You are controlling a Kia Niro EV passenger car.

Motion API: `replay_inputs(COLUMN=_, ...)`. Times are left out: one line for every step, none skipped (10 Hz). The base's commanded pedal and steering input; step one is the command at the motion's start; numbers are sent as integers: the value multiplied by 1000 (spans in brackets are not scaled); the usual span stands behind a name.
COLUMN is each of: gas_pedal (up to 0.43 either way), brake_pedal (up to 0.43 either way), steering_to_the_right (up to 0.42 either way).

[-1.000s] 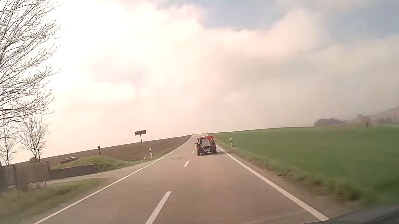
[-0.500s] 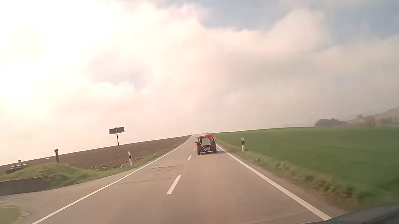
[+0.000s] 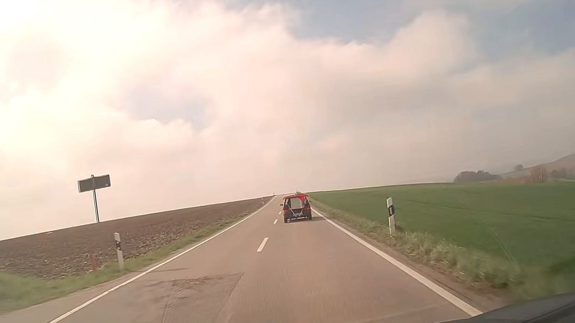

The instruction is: Follow the waypoints while adhering to traffic rules and regulations

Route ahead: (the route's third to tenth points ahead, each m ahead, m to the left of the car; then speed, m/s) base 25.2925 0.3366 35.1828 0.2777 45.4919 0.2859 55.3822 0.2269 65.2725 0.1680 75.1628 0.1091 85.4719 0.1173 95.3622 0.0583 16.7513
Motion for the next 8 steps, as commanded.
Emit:
replay_inputs(gas_pedal=79, brake_pedal=0, steering_to_the_right=2)
replay_inputs(gas_pedal=79, brake_pedal=0, steering_to_the_right=2)
replay_inputs(gas_pedal=79, brake_pedal=0, steering_to_the_right=2)
replay_inputs(gas_pedal=79, brake_pedal=0, steering_to_the_right=1)
replay_inputs(gas_pedal=87, brake_pedal=0, steering_to_the_right=0)
replay_inputs(gas_pedal=98, brake_pedal=0, steering_to_the_right=0)
replay_inputs(gas_pedal=118, brake_pedal=0, steering_to_the_right=-1)
replay_inputs(gas_pedal=150, brake_pedal=0, steering_to_the_right=-4)
